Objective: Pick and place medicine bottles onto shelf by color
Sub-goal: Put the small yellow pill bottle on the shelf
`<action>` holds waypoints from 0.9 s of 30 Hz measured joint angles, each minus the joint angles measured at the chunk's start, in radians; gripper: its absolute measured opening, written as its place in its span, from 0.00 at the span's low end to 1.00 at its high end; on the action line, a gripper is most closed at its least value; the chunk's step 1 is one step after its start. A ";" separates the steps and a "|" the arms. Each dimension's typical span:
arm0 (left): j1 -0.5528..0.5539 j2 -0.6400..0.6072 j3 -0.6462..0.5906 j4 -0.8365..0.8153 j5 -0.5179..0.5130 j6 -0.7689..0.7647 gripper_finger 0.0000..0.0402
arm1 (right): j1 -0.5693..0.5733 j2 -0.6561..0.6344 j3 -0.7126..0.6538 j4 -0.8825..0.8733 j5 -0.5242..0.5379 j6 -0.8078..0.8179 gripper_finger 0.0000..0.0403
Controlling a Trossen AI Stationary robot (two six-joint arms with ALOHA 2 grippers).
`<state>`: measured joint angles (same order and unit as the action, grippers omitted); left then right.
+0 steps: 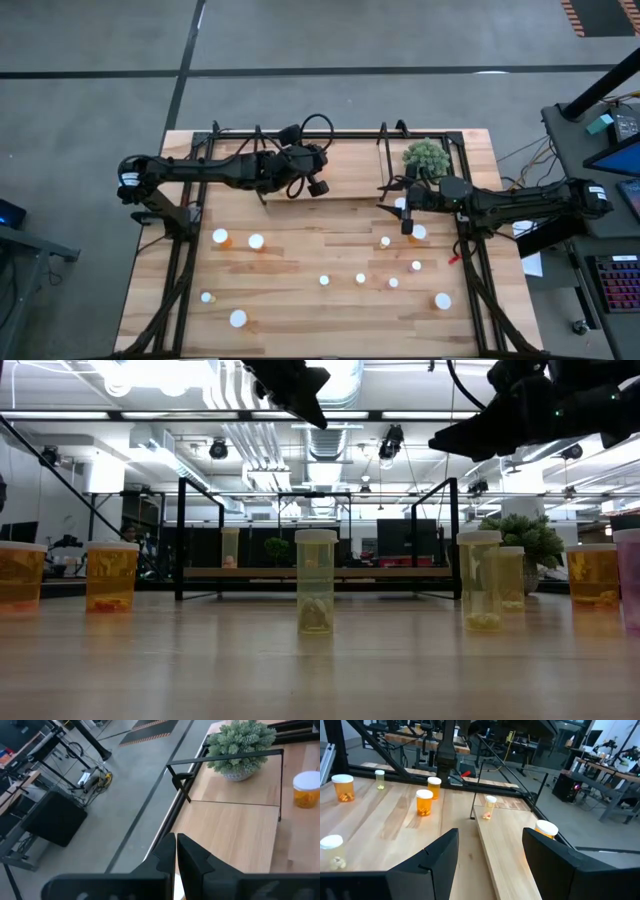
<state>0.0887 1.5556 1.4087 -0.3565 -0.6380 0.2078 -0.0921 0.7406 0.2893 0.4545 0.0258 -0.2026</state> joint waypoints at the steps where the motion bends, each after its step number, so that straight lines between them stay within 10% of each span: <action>1: 0.000 0.000 -0.002 0.000 0.000 0.010 0.00 | 0.000 0.000 0.000 0.000 0.000 0.003 0.52; 27: 0.001 0.000 -0.008 0.066 0.000 0.058 0.00 | 0.000 0.002 -0.006 -0.010 0.000 0.009 0.52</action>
<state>0.0900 1.5555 1.4006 -0.2902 -0.6379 0.2661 -0.0921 0.7422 0.2829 0.4441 0.0261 -0.1932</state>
